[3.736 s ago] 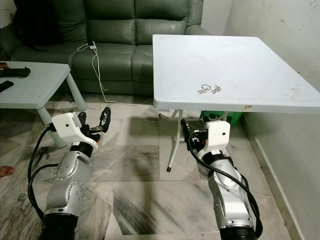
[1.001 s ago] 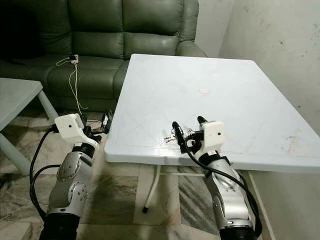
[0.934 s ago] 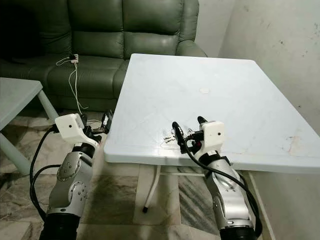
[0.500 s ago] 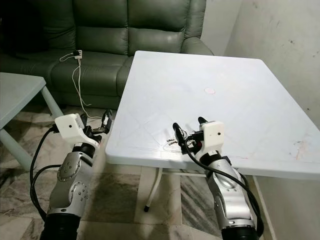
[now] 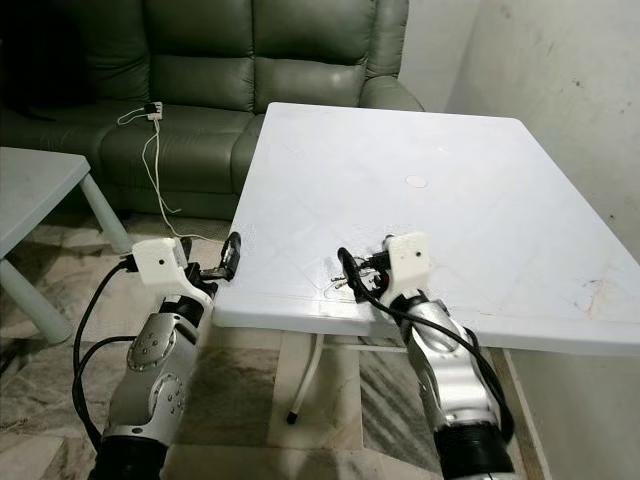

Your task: Hang keys on a hook

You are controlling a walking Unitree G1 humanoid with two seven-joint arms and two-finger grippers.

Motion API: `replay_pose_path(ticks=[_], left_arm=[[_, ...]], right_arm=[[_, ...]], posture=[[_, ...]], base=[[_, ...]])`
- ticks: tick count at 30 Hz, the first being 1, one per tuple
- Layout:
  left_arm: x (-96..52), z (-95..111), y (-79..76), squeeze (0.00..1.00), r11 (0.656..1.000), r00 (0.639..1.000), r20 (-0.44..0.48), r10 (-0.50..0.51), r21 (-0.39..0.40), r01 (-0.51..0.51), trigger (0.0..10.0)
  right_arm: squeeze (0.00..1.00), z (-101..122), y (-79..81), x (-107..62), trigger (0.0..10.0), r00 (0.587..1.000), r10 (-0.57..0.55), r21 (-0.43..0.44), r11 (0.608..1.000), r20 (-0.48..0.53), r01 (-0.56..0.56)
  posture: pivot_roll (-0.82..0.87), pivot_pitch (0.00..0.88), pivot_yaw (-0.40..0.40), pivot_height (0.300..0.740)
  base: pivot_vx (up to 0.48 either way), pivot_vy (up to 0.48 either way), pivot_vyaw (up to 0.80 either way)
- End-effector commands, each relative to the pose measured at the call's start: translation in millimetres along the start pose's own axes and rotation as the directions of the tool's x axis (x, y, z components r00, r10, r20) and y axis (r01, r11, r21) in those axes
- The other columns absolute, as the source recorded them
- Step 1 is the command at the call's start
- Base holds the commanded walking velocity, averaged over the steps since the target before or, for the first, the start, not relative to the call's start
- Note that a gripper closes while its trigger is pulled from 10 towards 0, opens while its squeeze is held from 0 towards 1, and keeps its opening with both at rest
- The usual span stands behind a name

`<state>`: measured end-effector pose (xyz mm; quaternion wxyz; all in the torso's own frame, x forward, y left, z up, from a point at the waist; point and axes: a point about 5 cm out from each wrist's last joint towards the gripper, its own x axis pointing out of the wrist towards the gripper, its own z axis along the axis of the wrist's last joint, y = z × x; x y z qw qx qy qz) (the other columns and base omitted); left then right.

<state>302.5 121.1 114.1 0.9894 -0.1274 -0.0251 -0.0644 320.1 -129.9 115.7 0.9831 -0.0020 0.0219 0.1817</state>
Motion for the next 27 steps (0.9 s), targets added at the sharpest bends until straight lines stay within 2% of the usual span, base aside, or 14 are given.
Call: replay_pose_path(ticks=[1, 11, 15, 17, 27], left_arm=[[-0.6, -1.0, -4.0, 0.00, 1.000, 1.000, -0.011, -0.012, 0.003, 0.012, 10.0], [-4.7, -3.2, -11.3, 0.00, 0.999, 0.999, -0.026, -0.041, 0.004, 0.041, 10.0], [-7.0, -5.5, -14.9, 0.00, 0.998, 0.998, -0.039, -0.055, 0.009, 0.056, 10.0], [-10.7, -8.9, -21.5, 0.00, 0.996, 0.995, -0.055, -0.086, 0.023, 0.087, 10.0], [-21.3, -17.9, -40.3, 0.00, 0.985, 0.981, -0.098, -0.169, 0.026, 0.172, 10.0]], right_arm=[[0.00, 2.0, 0.6, 5.2, 10.0, 1.000, 0.006, -0.004, 1.000, -0.006, -0.006], [0.00, 10.2, 17.9, 34.5, 10.0, 0.999, 0.026, 0.028, 0.999, -0.034, -0.025], [0.00, 11.6, 20.1, 40.2, 10.0, 0.999, 0.014, 0.026, 1.000, -0.046, -0.013], [0.00, 11.2, 20.8, 44.1, 10.0, 0.998, 0.009, 0.026, 1.000, -0.061, -0.007], [0.00, -2.5, 10.0, 37.9, 10.0, 0.994, -0.019, -0.027, 1.000, -0.107, 0.016]], posture=[[0.00, 0.000, -0.079, 0.740], [0.01, 0.000, -0.076, 0.740], [0.02, 0.000, -0.075, 0.740], [0.02, 0.000, -0.077, 0.740], [0.02, 0.013, -0.081, 0.740]], base=[[0.000, 0.000, 0.00], [0.000, 0.000, 0.00], [0.000, 0.000, 0.00], [0.000, 0.000, 0.00], [0.000, 0.000, 0.00]])
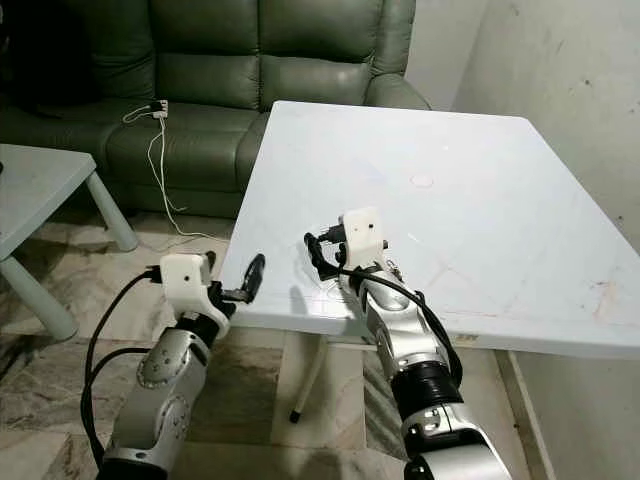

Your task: Hang keys on a hook

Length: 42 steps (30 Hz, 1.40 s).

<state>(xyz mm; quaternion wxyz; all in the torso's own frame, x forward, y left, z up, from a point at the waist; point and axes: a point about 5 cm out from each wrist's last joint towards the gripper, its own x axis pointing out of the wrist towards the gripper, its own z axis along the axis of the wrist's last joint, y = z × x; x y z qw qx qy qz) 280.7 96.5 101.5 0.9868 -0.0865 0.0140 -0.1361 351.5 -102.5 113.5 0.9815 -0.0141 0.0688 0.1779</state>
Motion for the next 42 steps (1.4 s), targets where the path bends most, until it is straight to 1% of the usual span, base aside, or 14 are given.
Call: replay_pose_path(ticks=[1, 6, 11, 17, 22, 29, 30, 31, 32, 33, 34, 35, 40, 42], left_arm=[[-0.1, 0.4, -18.5, 0.00, 0.998, 0.999, 0.007, -0.046, -0.032, 0.047, 10.0], [-1.6, -0.2, -22.3, 0.00, 0.997, 0.998, 0.000, -0.062, -0.034, 0.062, 10.0], [-1.4, 0.6, -22.5, 0.00, 0.997, 0.998, -0.001, -0.063, -0.035, 0.063, 10.0], [-1.1, 2.2, -24.0, 0.00, 0.997, 0.998, 0.002, -0.069, -0.036, 0.069, 10.0], [-0.5, 3.1, -24.7, 0.00, 0.997, 0.998, 0.005, -0.068, -0.039, 0.068, 10.0], [-0.6, 3.7, -24.9, 0.00, 0.997, 0.998, 0.007, -0.066, -0.043, 0.066, 10.0], [-0.6, 3.8, -24.8, 0.00, 0.997, 0.998, 0.007, -0.065, -0.044, 0.065, 10.0], [-0.6, 3.9, -24.7, 0.00, 0.997, 0.998, 0.007, -0.063, -0.045, 0.064, 10.0], [-0.6, 3.9, -24.7, 0.00, 0.997, 0.998, 0.007, -0.063, -0.045, 0.064, 10.0], [-0.6, 4.2, -24.5, 0.00, 0.997, 0.998, 0.008, -0.061, -0.046, 0.062, 10.0], [-0.6, 4.2, -24.5, 0.00, 0.997, 0.998, 0.008, -0.061, -0.046, 0.062, 10.0], [-0.7, 4.2, -24.5, 0.00, 0.997, 0.998, 0.009, -0.059, -0.047, 0.059, 10.0], [-0.8, 4.1, -24.3, 0.00, 0.997, 0.998, 0.011, -0.054, -0.051, 0.054, 10.0], [-0.6, 4.4, -24.3, 0.00, 0.997, 0.998, 0.012, -0.053, -0.051, 0.054, 10.0]], right_arm=[[0.00, -3.9, -5.8, -1.9, 10.0, 1.000, -0.018, -0.027, 0.999, -0.018, 0.017], [0.00, -16.1, -13.6, -10.0, 10.0, 0.998, -0.026, -0.027, 0.999, -0.062, 0.024], [0.00, -23.0, -15.4, -13.6, 10.0, 0.995, -0.024, -0.023, 1.000, -0.093, 0.022], [0.00, -38.0, -4.3, -20.9, 10.0, 0.989, 0.039, -0.061, 0.997, -0.146, -0.048], [0.00, -40.5, 4.4, -20.9, 10.0, 0.986, 0.060, -0.045, 0.997, -0.155, -0.068], [0.00, -41.4, 8.8, -20.8, 10.0, 0.984, 0.068, -0.042, 0.996, -0.167, -0.076], [0.00, -40.5, 8.7, -21.0, 8.3, 0.985, 0.067, -0.049, 0.996, -0.159, -0.075], [0.00, -40.1, 8.7, -21.3, 7.7, 0.985, 0.067, -0.052, 0.996, -0.158, -0.076], [0.00, -40.1, 8.7, -21.3, 7.7, 0.985, 0.067, -0.052, 0.996, -0.158, -0.076], [0.00, -39.8, 7.9, -21.7, 8.2, 0.985, 0.067, -0.057, 0.995, -0.159, -0.077], [0.00, -39.8, 7.9, -21.7, 8.2, 0.985, 0.067, -0.057, 0.995, -0.159, -0.077], [0.00, -38.9, 5.7, -22.9, 10.0, 0.985, 0.082, -0.071, 0.993, -0.153, -0.094], [0.00, -40.4, -1.9, -25.6, 10.0, 0.980, 0.093, -0.088, 0.990, -0.178, -0.110], [0.00, -39.3, -3.9, -25.9, 10.0, 0.980, 0.097, -0.080, 0.991, -0.173, -0.112]], posture=[[0.02, 0.013, -0.081, 0.740], [0.02, 0.014, -0.079, 0.740], [0.02, 0.013, -0.079, 0.740], [0.02, 0.007, -0.078, 0.740], [0.02, 0.000, -0.077, 0.740], [0.02, 0.000, -0.078, 0.740], [0.02, 0.000, -0.079, 0.740], [0.02, 0.000, -0.079, 0.740], [0.02, 0.000, -0.079, 0.740], [0.02, 0.000, -0.080, 0.740], [0.02, 0.000, -0.080, 0.740], [0.02, 0.000, -0.081, 0.740], [0.02, 0.000, -0.081, 0.740], [0.02, 0.000, -0.081, 0.740]], base=[[0.000, 0.000, 0.00], [0.000, 0.000, 0.00], [0.000, 0.000, 0.00], [0.000, 0.000, 0.00], [0.000, 0.000, 0.00], [0.000, 0.000, 0.00], [0.000, 0.000, 0.00], [0.000, 0.000, 0.00], [0.000, 0.000, 0.00], [0.000, 0.000, 0.00], [0.000, 0.000, 0.00], [0.000, 0.000, 0.00], [0.000, 0.000, 0.00], [0.000, 0.000, 0.00]])
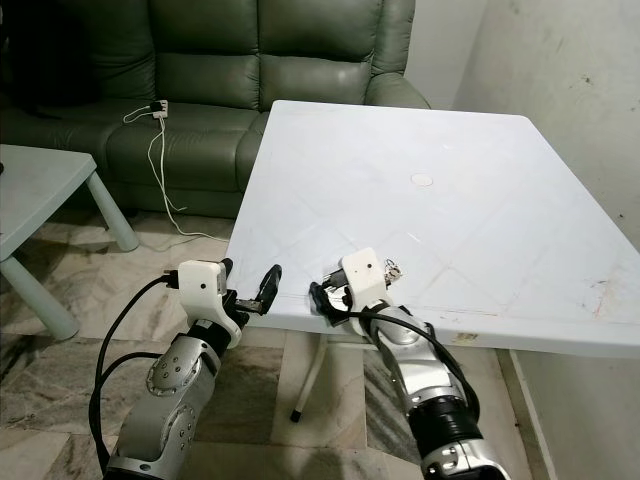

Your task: Hang keys on a hook

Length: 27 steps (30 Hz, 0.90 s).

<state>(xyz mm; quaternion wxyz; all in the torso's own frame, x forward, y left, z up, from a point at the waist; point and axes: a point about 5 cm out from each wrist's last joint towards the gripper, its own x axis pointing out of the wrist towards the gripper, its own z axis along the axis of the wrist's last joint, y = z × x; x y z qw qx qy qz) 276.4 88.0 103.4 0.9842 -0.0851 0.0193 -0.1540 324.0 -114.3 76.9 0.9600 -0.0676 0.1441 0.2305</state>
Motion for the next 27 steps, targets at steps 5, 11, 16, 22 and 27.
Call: replay_pose_path(ticks=[5, 11, 16, 22, 27], left_arm=[[2.5, 4.7, -14.0, 0.00, 0.998, 1.000, 0.026, -0.015, -0.054, 0.016, 10.0], [2.8, 4.9, -13.6, 0.00, 0.999, 1.000, 0.024, -0.011, -0.052, 0.013, 10.0], [3.8, 5.9, -13.1, 0.00, 0.999, 1.000, 0.027, -0.009, -0.053, 0.011, 10.0], [4.1, 6.7, -13.0, 0.00, 0.999, 1.000, 0.028, -0.005, -0.052, 0.006, 10.0], [4.1, 6.9, -13.0, 0.00, 0.999, 1.000, 0.027, -0.003, -0.051, 0.004, 10.0]], right_arm=[[0.00, 1.5, -4.1, -1.3, 10.0, 1.000, 0.001, 0.008, 1.000, -0.014, -0.001], [0.00, 7.9, -3.9, -0.4, 10.0, 1.000, 0.008, 0.048, 0.999, 0.026, -0.009], [0.00, 15.7, 0.6, 5.0, 10.0, 0.999, -0.028, 0.107, 0.994, 0.039, 0.024], [0.00, 17.1, 8.1, 8.9, 10.0, 0.999, -0.032, 0.153, 0.988, 0.023, 0.028], [0.00, 15.2, 6.6, 10.3, 10.0, 0.998, -0.067, 0.145, 0.987, -0.002, 0.067]], posture=[[0.02, 0.000, -0.079, 0.740], [0.02, 0.000, -0.077, 0.740], [0.02, 0.000, -0.076, 0.740], [0.03, 0.000, -0.077, 0.740], [0.03, 0.000, -0.080, 0.740]], base=[[0.000, 0.000, 0.00], [0.000, 0.000, 0.00], [0.000, 0.000, 0.00], [0.000, 0.000, 0.00], [0.000, 0.000, 0.00]])
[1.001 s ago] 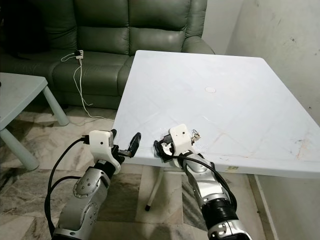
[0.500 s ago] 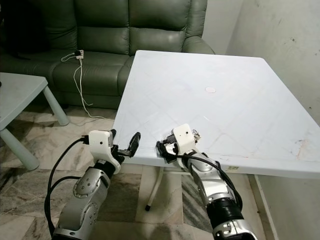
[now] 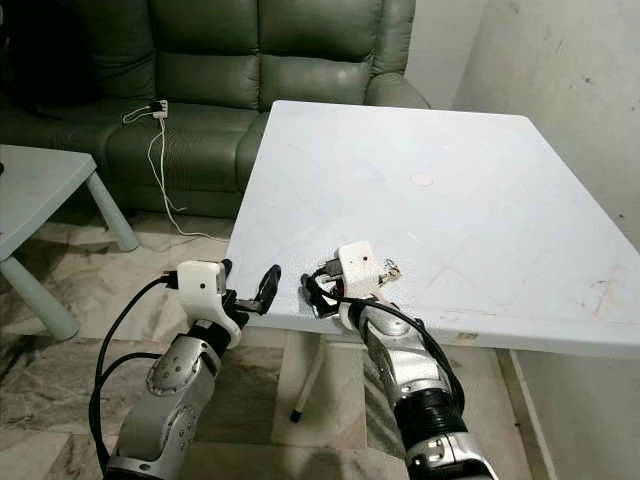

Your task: Hang keys on a hook

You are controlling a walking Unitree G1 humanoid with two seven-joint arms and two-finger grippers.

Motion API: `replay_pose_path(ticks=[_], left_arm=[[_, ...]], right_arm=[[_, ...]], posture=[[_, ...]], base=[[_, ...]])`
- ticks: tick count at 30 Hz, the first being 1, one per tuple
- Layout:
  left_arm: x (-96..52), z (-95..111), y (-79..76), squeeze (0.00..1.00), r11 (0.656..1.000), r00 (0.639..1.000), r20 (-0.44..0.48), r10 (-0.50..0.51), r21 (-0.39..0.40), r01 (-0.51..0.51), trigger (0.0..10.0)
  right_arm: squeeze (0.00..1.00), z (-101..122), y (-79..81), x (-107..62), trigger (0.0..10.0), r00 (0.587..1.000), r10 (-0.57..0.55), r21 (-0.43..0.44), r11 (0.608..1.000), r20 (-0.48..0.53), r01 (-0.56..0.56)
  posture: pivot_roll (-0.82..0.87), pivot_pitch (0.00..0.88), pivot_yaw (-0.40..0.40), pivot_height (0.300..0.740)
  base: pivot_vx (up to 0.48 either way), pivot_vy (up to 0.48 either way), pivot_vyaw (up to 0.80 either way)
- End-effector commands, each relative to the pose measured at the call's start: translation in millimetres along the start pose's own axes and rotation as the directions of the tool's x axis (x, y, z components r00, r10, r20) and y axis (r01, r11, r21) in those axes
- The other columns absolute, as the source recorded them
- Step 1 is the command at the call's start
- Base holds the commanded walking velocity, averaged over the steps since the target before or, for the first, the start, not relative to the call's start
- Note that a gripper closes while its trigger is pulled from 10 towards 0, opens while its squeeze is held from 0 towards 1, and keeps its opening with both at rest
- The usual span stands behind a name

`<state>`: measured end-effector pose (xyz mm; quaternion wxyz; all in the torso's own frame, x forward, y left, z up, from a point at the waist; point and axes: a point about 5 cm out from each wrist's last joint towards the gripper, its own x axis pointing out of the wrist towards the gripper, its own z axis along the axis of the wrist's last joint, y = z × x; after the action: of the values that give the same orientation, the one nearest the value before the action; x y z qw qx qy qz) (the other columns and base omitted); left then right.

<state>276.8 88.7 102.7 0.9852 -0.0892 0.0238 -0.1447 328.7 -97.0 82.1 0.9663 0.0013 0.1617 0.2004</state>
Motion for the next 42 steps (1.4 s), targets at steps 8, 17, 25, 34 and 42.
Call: replay_pose_path(ticks=[8, 17, 25, 34, 42], left_arm=[[4.2, 7.5, -13.9, 0.00, 0.999, 0.999, 0.033, -0.019, -0.046, 0.020, 10.0], [5.1, 8.2, -14.1, 0.00, 0.998, 0.999, 0.035, -0.014, -0.055, 0.016, 10.0], [5.8, 9.1, -13.8, 0.00, 0.998, 0.999, 0.035, -0.014, -0.055, 0.016, 10.0], [7.4, 10.1, -13.7, 0.00, 0.998, 0.999, 0.038, -0.016, -0.053, 0.018, 10.0], [7.8, 10.7, -13.8, 0.00, 0.998, 0.999, 0.041, -0.014, -0.055, 0.017, 10.0]], right_arm=[[0.00, 13.0, -13.6, 1.1, 10.0, 0.995, -0.093, 0.055, 0.994, 0.045, 0.090], [0.00, 7.3, -17.5, 1.7, 10.0, 0.991, -0.132, 0.014, 0.991, -0.016, 0.132], [0.00, -1.4, -19.5, -0.5, 8.8, 0.989, -0.138, 0.044, 0.989, -0.061, 0.141], [0.00, -1.6, -21.5, -1.8, 0.0, 0.987, -0.151, 0.063, 0.986, -0.062, 0.155], [0.00, 1.3, -23.1, -1.4, 0.0, 0.987, -0.152, 0.056, 0.986, -0.048, 0.155]], posture=[[0.03, 0.004, -0.080, 0.740], [0.02, 0.008, -0.079, 0.740], [0.02, 0.012, -0.076, 0.740], [0.01, 0.011, -0.072, 0.740], [0.02, 0.010, -0.074, 0.740]], base=[[0.000, 0.000, 0.00], [0.000, 0.000, 0.00], [0.000, 0.000, 0.00], [0.000, 0.000, 0.00], [0.000, 0.000, 0.00]])
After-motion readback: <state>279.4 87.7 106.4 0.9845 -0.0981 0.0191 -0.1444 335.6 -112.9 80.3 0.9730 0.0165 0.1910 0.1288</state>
